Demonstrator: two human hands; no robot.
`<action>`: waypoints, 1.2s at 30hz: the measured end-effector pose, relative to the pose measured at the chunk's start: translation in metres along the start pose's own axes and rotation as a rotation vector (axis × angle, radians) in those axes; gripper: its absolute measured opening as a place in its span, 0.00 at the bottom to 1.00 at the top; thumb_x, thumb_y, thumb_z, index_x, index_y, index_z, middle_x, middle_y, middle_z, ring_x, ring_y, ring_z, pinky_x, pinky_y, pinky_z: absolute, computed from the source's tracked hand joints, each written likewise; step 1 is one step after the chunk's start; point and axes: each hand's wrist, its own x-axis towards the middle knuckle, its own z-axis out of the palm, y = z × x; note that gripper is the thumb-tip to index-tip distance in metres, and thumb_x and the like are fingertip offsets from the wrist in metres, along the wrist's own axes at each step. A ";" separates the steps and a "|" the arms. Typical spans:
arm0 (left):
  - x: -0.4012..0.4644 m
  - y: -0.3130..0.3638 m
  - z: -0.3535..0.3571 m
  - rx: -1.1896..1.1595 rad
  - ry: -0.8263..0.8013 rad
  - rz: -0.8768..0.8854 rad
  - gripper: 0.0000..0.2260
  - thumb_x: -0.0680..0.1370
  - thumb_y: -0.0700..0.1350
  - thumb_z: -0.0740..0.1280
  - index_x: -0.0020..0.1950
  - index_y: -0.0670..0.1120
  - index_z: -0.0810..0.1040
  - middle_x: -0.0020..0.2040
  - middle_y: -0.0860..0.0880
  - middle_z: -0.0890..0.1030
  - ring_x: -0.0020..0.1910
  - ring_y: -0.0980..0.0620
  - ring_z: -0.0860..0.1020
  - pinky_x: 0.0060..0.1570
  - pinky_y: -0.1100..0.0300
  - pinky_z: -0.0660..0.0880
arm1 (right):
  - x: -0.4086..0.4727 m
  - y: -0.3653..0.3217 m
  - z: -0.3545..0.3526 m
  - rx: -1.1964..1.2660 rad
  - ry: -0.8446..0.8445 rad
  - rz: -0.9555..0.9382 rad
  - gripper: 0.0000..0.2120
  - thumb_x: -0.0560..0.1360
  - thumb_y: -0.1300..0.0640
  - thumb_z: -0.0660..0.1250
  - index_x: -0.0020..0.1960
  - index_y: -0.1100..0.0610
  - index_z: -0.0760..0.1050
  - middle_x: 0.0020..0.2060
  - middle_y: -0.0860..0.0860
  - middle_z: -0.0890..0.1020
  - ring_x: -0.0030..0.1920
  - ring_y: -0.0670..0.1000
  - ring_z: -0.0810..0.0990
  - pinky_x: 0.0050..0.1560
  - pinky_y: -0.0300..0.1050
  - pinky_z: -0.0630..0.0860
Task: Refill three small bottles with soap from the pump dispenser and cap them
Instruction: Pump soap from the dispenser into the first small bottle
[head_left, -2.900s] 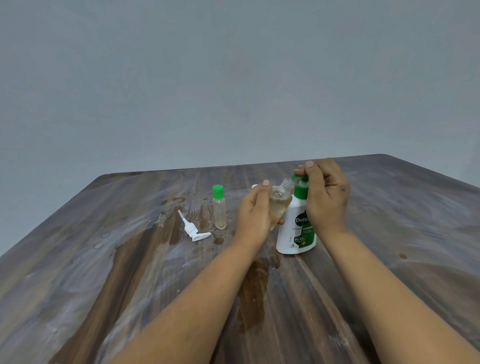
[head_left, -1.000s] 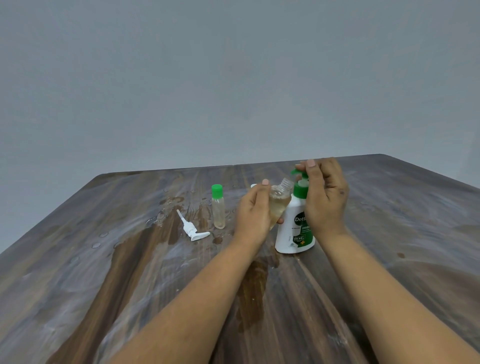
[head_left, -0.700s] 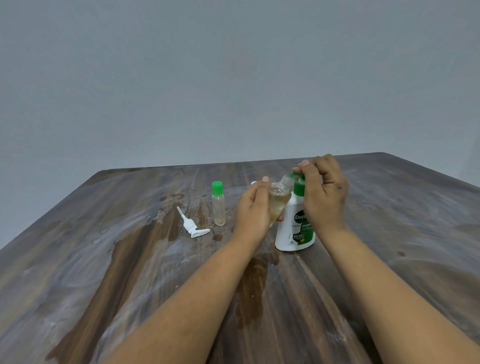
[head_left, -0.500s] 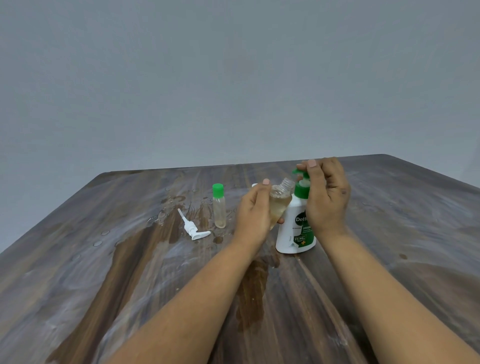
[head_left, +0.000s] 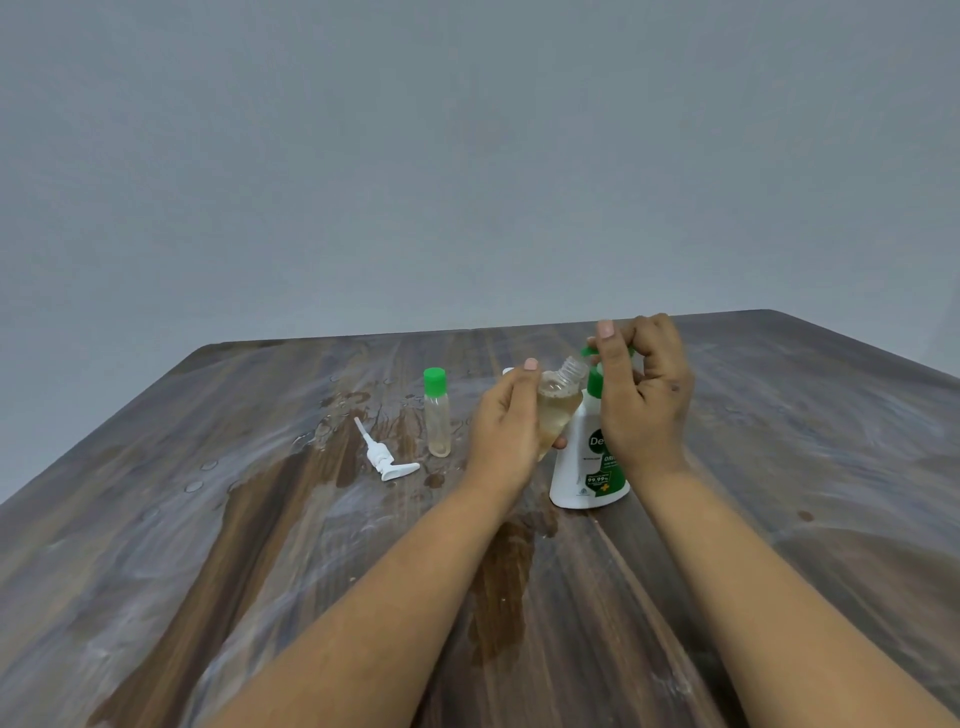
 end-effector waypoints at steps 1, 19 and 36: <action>0.000 0.000 0.000 0.006 -0.001 0.000 0.18 0.84 0.49 0.56 0.40 0.47 0.79 0.35 0.50 0.81 0.32 0.52 0.77 0.28 0.60 0.76 | -0.001 0.000 0.000 0.021 0.005 0.001 0.17 0.80 0.51 0.61 0.38 0.59 0.77 0.37 0.57 0.76 0.40 0.44 0.73 0.41 0.36 0.70; 0.000 0.000 -0.001 0.036 0.009 0.003 0.18 0.84 0.50 0.57 0.38 0.49 0.80 0.33 0.51 0.81 0.29 0.50 0.76 0.27 0.62 0.75 | 0.002 0.001 0.000 0.159 0.039 0.062 0.14 0.81 0.54 0.60 0.40 0.43 0.78 0.40 0.53 0.79 0.45 0.56 0.80 0.47 0.52 0.76; -0.002 0.002 -0.001 0.057 0.003 0.014 0.17 0.84 0.49 0.57 0.40 0.49 0.79 0.32 0.52 0.81 0.27 0.54 0.76 0.24 0.66 0.71 | 0.003 0.001 -0.002 0.136 0.024 0.088 0.13 0.80 0.51 0.60 0.40 0.46 0.78 0.39 0.52 0.78 0.44 0.53 0.79 0.46 0.51 0.77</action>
